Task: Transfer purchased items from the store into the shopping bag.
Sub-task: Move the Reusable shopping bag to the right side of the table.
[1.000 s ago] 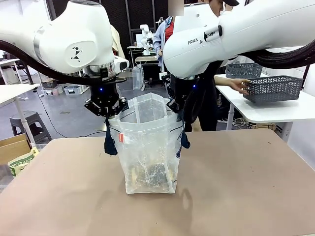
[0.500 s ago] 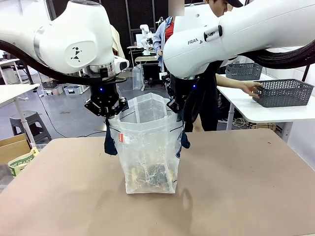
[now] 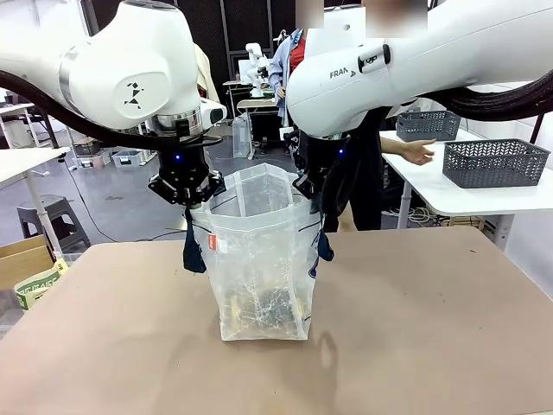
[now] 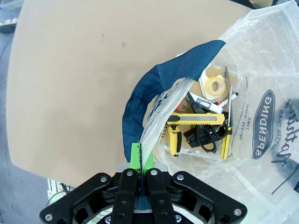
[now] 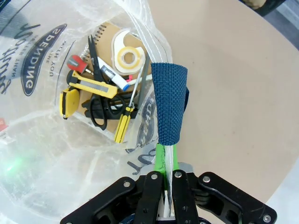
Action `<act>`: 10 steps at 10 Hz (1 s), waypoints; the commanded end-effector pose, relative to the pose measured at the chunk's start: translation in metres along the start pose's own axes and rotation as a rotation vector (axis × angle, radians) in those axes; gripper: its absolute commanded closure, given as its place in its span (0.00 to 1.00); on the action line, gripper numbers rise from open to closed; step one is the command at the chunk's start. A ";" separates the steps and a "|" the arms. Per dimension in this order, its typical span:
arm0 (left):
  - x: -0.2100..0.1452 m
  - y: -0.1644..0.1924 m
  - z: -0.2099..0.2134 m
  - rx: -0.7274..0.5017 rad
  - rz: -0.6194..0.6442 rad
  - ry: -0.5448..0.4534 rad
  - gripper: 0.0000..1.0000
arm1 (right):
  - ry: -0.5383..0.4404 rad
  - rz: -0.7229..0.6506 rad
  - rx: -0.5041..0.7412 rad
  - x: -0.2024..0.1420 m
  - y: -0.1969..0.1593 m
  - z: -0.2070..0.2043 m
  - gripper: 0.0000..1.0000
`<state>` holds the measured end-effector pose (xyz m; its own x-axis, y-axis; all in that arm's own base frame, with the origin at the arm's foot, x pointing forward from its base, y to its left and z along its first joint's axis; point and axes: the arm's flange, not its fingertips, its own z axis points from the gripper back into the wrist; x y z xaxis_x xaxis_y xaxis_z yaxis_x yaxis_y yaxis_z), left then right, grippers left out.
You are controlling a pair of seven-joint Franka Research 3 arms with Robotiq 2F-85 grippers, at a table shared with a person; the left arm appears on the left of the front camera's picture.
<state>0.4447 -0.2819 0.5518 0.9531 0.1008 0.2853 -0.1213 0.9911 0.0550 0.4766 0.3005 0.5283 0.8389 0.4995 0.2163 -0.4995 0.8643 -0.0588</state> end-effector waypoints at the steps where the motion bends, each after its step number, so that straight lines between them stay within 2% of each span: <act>1: -0.001 -0.002 0.012 -0.040 0.058 -0.023 1.00 | 0.003 -0.082 0.000 0.008 0.005 0.002 1.00; 4: -0.007 -0.010 0.024 -0.096 0.127 -0.041 1.00 | 0.042 -0.243 -0.071 0.028 0.030 0.000 1.00; 8: -0.017 -0.017 0.015 -0.091 0.123 0.010 1.00 | 0.048 -0.342 -0.101 0.046 0.037 -0.004 1.00; 9: -0.010 -0.015 0.017 -0.087 0.113 0.007 1.00 | 0.043 -0.280 -0.046 0.031 0.033 -0.004 1.00; 10: -0.010 -0.015 0.017 -0.087 0.113 0.007 1.00 | 0.043 -0.280 -0.046 0.031 0.033 -0.004 1.00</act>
<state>0.4321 -0.3004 0.5605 0.9392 0.2084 0.2729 -0.2011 0.9780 -0.0546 0.4906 0.3501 0.5306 0.9563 0.2233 0.1889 -0.2179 0.9747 -0.0489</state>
